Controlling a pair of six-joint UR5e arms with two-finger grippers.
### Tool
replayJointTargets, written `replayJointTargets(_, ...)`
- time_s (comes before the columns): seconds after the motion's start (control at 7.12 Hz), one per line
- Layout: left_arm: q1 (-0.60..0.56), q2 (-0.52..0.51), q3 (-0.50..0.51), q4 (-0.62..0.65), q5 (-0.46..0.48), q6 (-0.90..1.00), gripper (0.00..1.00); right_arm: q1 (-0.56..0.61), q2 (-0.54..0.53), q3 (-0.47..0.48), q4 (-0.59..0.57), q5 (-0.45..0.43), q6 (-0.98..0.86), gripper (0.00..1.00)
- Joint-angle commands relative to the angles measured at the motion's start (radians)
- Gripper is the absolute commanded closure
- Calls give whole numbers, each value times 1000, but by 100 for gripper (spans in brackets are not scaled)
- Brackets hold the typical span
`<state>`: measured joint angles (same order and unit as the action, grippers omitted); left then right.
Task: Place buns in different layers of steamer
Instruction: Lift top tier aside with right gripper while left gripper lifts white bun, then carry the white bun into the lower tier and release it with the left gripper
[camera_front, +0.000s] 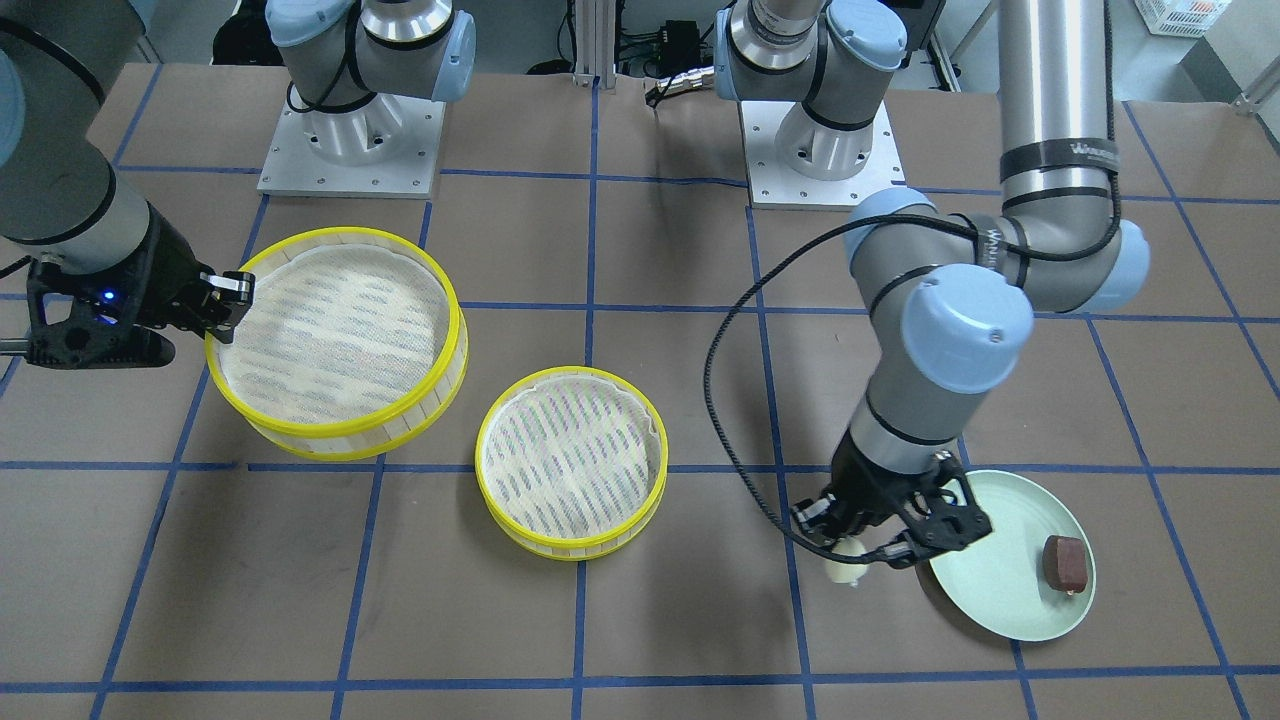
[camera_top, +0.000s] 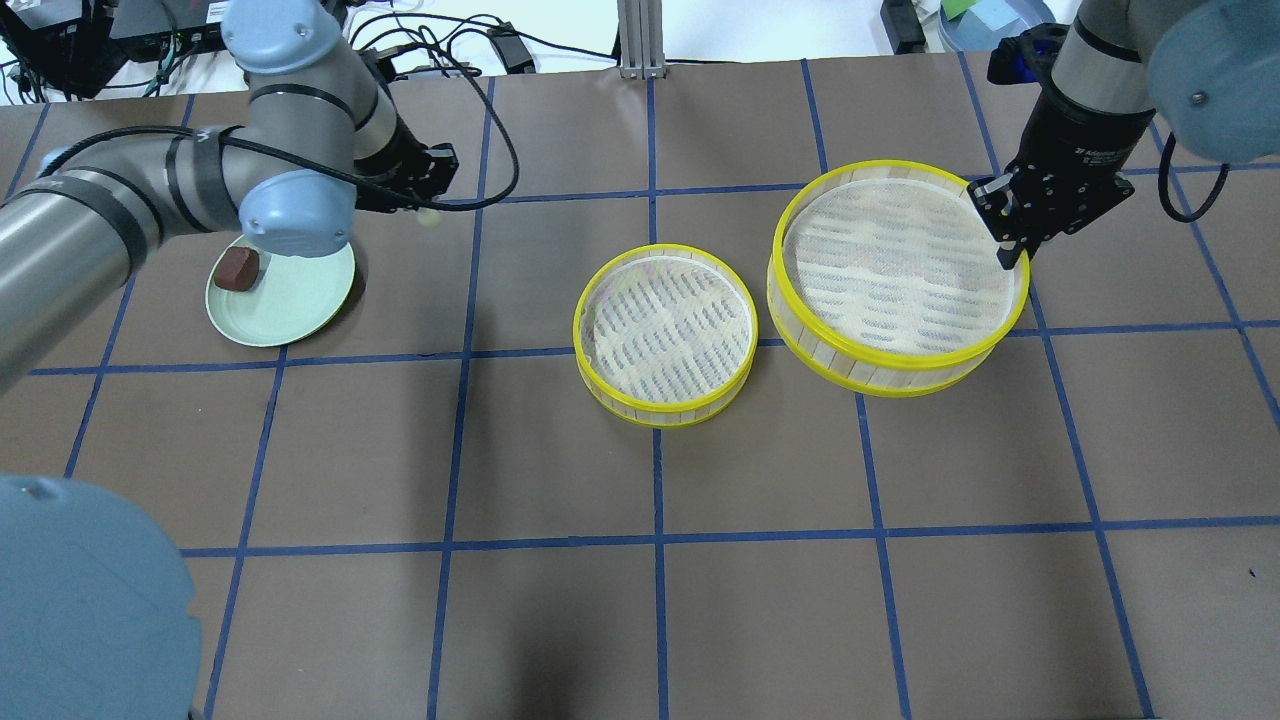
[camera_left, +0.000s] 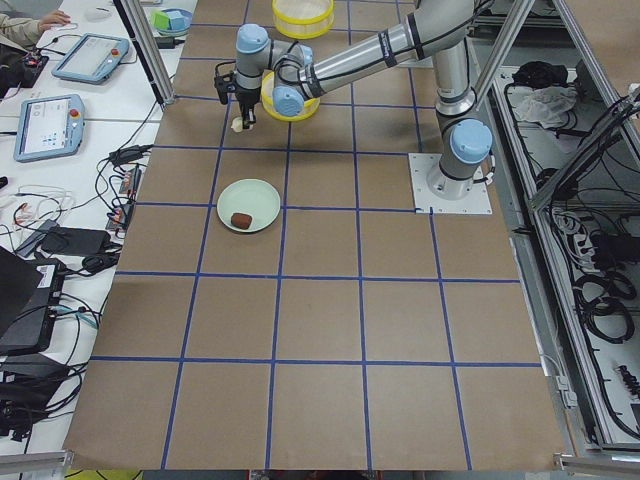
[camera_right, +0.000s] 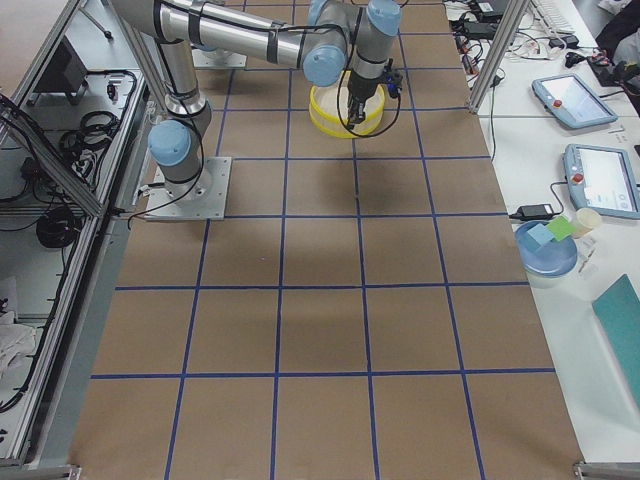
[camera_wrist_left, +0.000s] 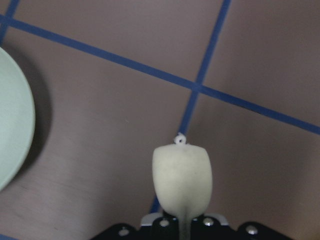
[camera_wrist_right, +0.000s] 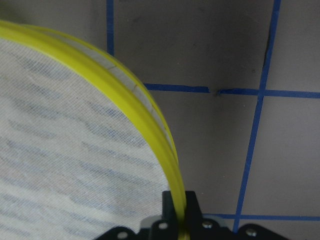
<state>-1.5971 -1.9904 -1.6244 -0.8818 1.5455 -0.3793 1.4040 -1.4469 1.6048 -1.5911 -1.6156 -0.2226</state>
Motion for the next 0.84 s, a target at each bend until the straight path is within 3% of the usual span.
replayJointTargets(0.0, -131, 4, -5, -3, -62, -119, 100, 3, -1, 1, -1, 8, 5, 100)
replayJointTargets(0.14, -197, -8, -8, -3, -73, -201, 100, 4, -3, 1, -1, 8, 5, 100)
replayJointTargets(0.28, -240, -5, -8, -5, -93, -208, 87, 4, -3, 1, -3, 9, 5, 100)
replayJointTargets(0.42, -277, -5, -15, -5, -114, -214, 87, 6, -3, 1, -1, 9, 6, 100)
replayJointTargets(0.56, -285, -7, -31, -5, -116, -208, 71, 10, -3, 3, -1, 9, 9, 100)
replayJointTargets(0.7, -285, -4, -32, -5, -134, -208, 28, 12, -3, 3, 0, 8, 11, 100)
